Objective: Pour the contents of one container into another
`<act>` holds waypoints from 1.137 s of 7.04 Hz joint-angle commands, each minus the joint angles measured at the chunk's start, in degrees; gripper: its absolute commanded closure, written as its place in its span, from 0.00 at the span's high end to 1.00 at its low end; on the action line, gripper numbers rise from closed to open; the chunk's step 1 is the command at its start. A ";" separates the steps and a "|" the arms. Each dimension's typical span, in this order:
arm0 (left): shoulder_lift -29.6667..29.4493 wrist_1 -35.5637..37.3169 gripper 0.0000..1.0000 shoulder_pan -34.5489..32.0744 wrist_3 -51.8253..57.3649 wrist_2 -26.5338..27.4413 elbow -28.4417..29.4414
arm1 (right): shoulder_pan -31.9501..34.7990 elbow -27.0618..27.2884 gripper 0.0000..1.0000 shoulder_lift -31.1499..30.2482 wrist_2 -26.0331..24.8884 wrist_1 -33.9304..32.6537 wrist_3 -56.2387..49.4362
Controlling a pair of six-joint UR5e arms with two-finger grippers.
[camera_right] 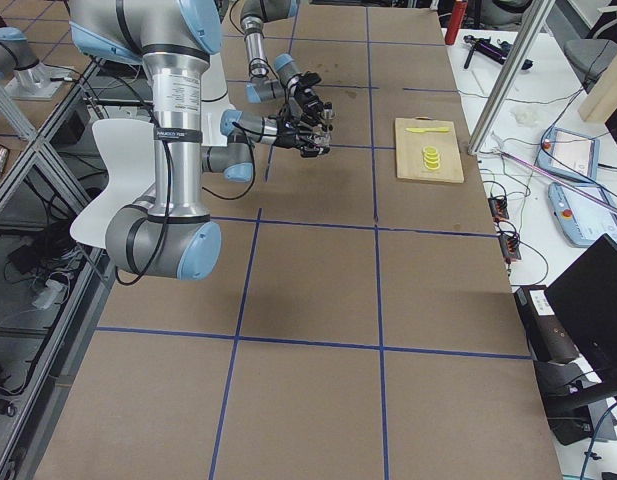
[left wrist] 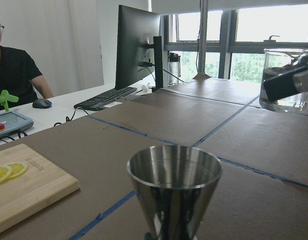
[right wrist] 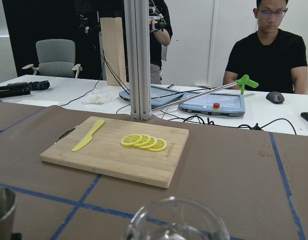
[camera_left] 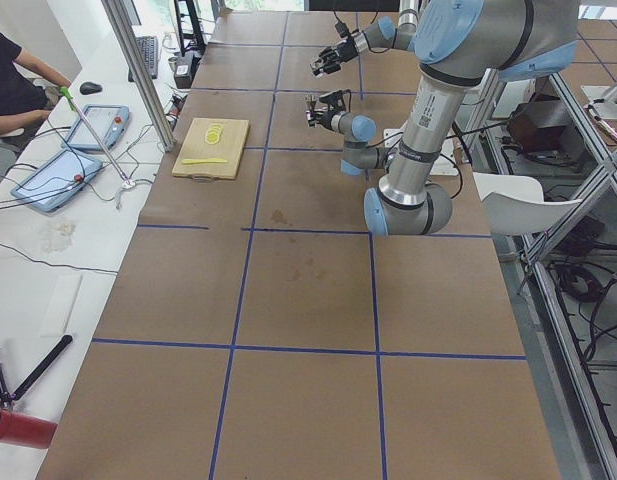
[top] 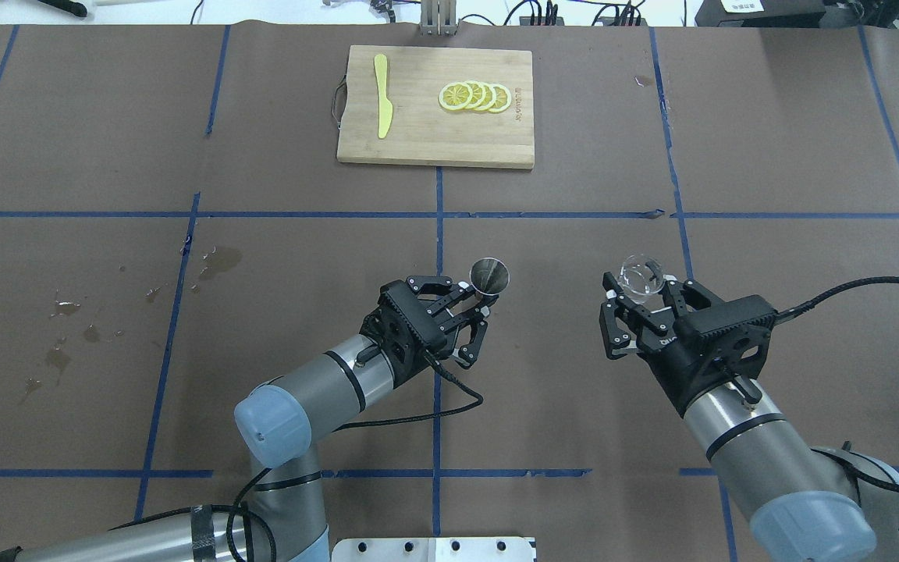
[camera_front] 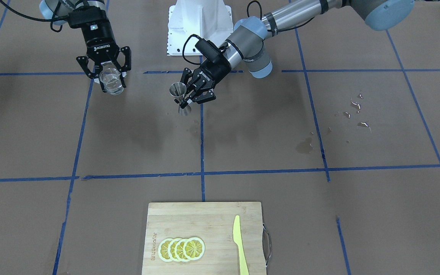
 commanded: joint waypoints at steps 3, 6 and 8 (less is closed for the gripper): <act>-0.27 -0.43 0.00 0.06 2.69 -2.52 0.11 | -0.48 3.79 0.13 10.70 -0.20 -21.13 -0.26; -0.27 -0.44 0.00 -0.03 2.77 -3.24 0.11 | -0.57 4.59 0.13 13.42 -0.29 -29.32 -1.83; -0.36 -0.44 0.00 0.06 2.77 -3.24 0.10 | -1.09 4.60 0.13 16.41 -0.29 -33.64 -1.93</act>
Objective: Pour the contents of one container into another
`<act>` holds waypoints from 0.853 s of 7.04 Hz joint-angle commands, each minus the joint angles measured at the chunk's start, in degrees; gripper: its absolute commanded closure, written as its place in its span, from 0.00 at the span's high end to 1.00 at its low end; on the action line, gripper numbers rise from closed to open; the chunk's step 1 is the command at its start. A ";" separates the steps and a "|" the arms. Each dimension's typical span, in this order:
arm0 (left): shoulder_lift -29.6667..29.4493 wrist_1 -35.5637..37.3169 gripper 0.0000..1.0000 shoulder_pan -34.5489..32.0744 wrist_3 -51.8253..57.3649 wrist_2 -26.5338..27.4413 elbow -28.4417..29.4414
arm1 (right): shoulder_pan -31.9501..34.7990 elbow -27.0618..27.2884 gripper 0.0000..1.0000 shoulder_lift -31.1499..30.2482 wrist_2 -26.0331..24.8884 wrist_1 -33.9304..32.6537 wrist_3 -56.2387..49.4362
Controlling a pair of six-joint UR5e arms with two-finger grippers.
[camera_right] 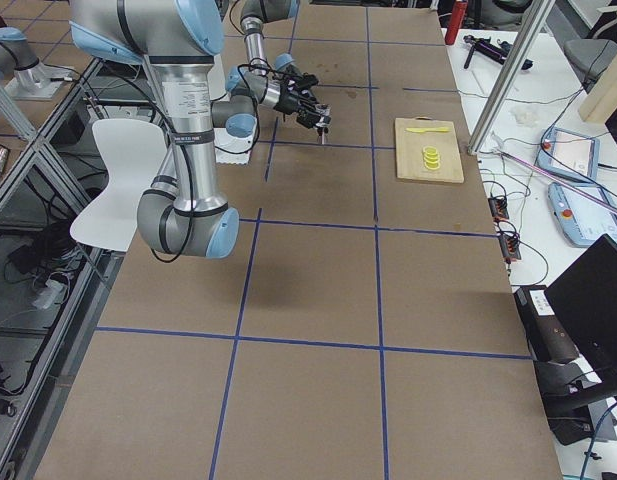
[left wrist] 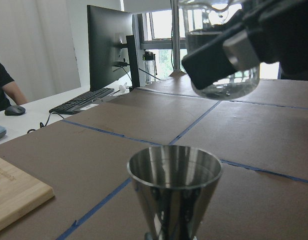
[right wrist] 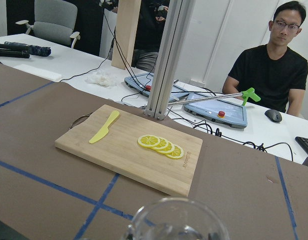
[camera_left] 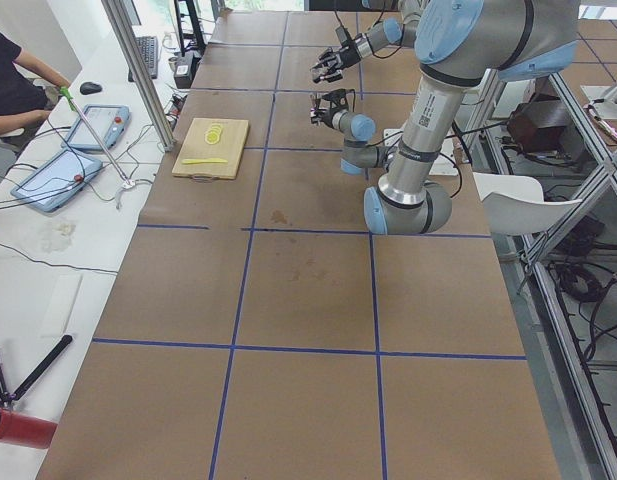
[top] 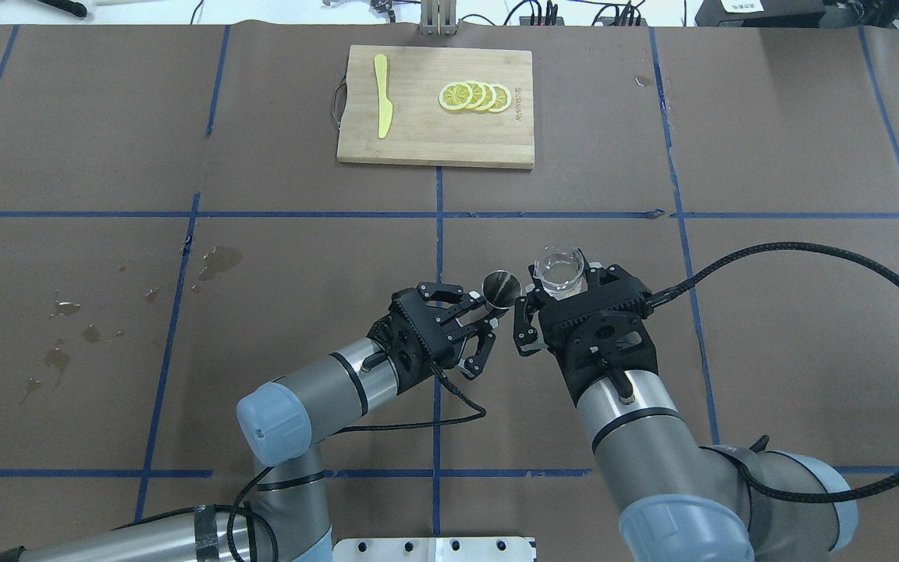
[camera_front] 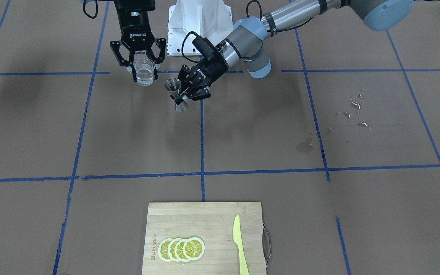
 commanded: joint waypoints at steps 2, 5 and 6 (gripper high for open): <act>-0.03 0.00 0.00 -0.05 0.00 0.08 0.11 | -0.59 0.12 0.13 2.81 -0.09 -6.25 -0.27; -0.03 0.00 0.00 0.04 0.00 0.08 0.20 | -0.85 1.00 0.13 5.79 -0.97 -15.13 -1.84; -0.03 0.00 0.00 0.04 0.00 0.08 0.11 | -1.03 1.09 0.13 6.51 -1.58 -17.24 -2.03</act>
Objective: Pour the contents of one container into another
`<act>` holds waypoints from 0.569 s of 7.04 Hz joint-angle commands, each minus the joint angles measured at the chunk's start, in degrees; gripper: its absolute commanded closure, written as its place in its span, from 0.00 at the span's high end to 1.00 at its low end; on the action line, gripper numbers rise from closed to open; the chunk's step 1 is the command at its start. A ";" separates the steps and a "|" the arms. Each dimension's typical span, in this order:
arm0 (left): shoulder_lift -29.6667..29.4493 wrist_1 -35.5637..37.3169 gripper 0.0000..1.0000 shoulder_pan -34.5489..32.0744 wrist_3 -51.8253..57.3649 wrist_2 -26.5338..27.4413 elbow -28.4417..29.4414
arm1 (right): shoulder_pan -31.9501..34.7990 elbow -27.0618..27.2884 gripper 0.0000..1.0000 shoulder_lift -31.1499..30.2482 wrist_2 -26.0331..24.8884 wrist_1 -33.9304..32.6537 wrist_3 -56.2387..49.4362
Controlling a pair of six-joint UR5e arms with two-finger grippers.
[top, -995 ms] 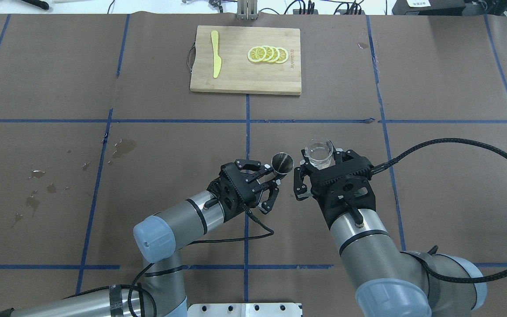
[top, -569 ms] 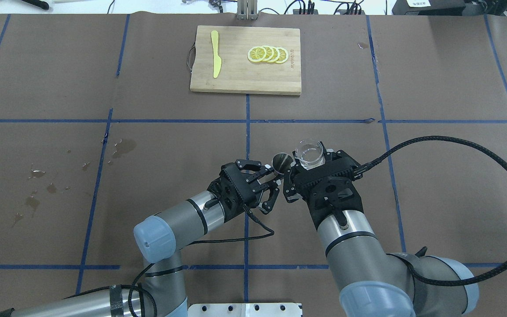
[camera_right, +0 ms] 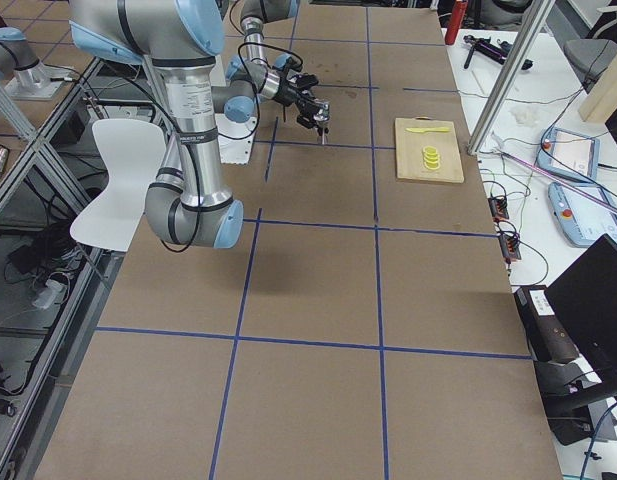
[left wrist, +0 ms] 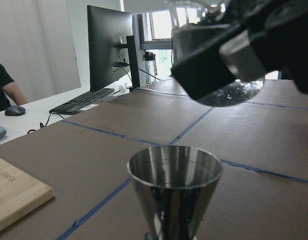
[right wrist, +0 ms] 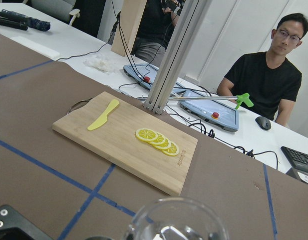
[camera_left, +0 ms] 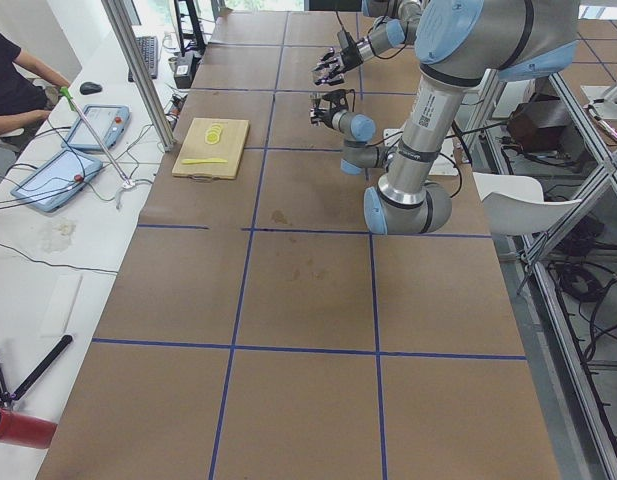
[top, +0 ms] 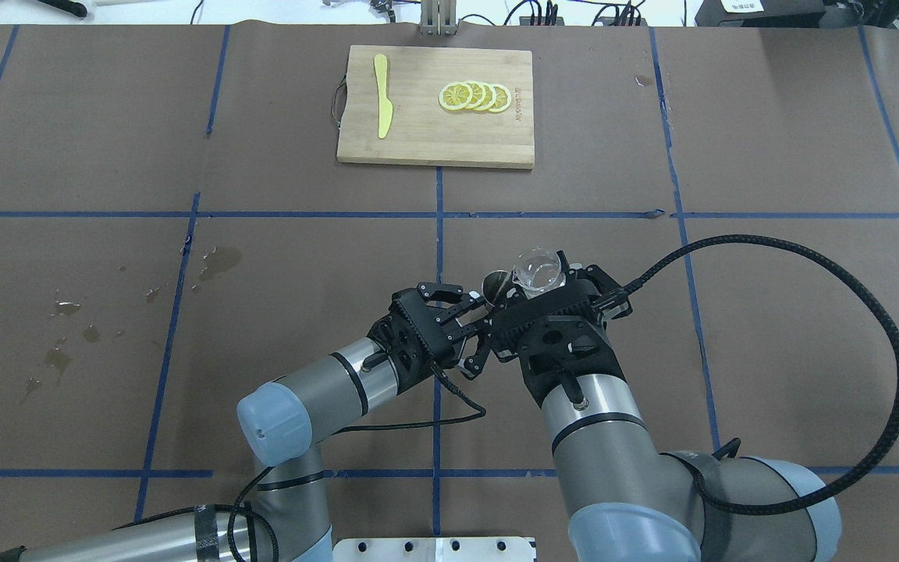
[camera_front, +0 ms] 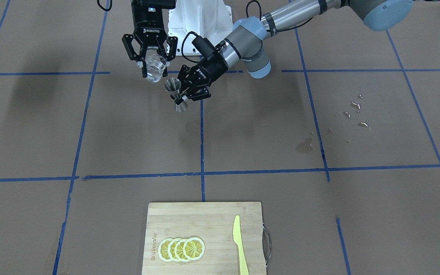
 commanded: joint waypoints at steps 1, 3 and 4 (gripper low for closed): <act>0.00 0.00 0.00 0.04 0.00 0.00 -0.04 | -0.35 0.20 0.13 1.28 -0.67 -3.19 -0.71; -0.09 0.00 0.00 0.04 0.00 0.00 -0.04 | -0.35 0.11 0.13 1.28 -0.85 -3.28 -4.47; 0.00 0.00 0.00 0.04 0.00 0.00 0.05 | -0.35 0.11 0.13 1.37 -1.20 -3.62 -5.97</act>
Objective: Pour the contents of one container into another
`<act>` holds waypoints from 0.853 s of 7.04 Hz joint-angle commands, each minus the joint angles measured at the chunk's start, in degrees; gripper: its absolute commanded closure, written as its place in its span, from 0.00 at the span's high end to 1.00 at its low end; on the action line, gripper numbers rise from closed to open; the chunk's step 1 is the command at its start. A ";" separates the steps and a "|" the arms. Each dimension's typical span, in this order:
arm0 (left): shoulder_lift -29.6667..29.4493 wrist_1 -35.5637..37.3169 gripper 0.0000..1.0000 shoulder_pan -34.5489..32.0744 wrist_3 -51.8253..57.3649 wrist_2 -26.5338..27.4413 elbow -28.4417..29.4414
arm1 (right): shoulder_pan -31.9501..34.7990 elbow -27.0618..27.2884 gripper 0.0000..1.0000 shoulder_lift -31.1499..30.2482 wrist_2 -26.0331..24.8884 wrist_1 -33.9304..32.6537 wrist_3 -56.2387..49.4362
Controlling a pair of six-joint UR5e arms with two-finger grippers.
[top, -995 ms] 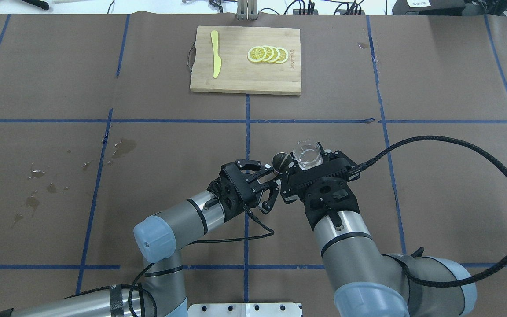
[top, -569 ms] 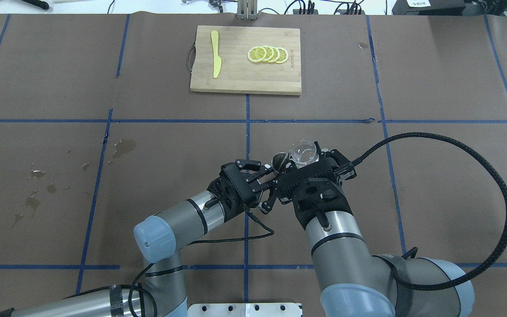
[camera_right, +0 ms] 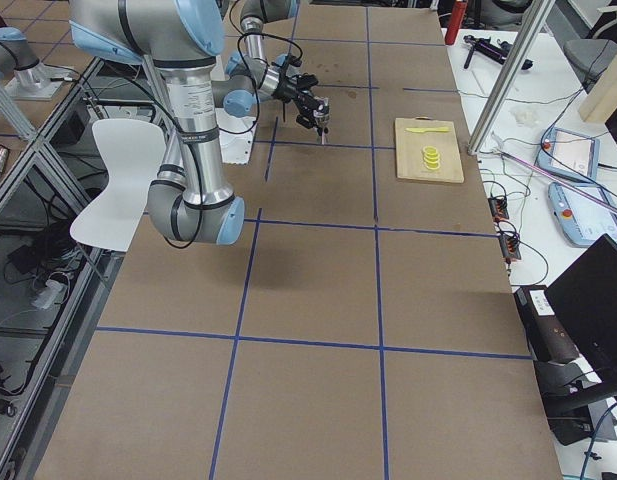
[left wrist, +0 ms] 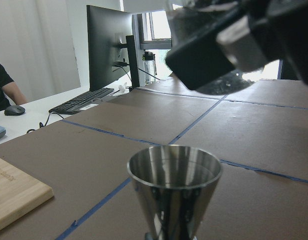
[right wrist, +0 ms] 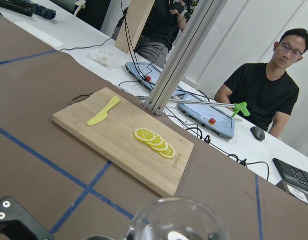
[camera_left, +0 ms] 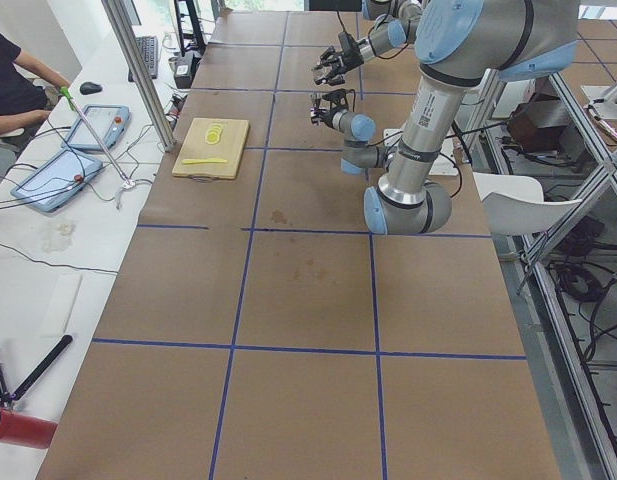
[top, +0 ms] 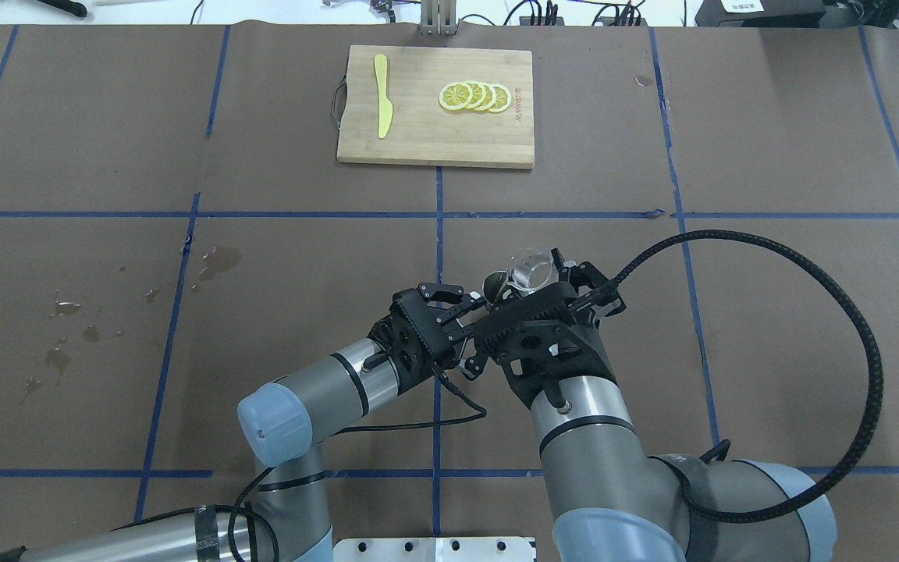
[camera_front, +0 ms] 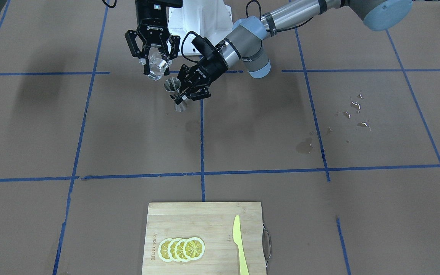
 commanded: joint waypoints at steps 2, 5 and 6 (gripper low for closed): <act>0.04 0.00 0.00 0.09 0.00 0.00 -0.02 | -0.01 0.05 0.13 2.43 -0.92 -6.12 -2.06; 0.04 0.00 0.00 0.09 0.00 0.00 -0.02 | -0.10 0.05 0.13 2.44 -1.63 -8.95 -3.64; 0.04 0.00 0.00 0.09 0.00 0.00 -0.02 | -0.10 0.05 0.13 2.44 -1.72 -9.13 -5.91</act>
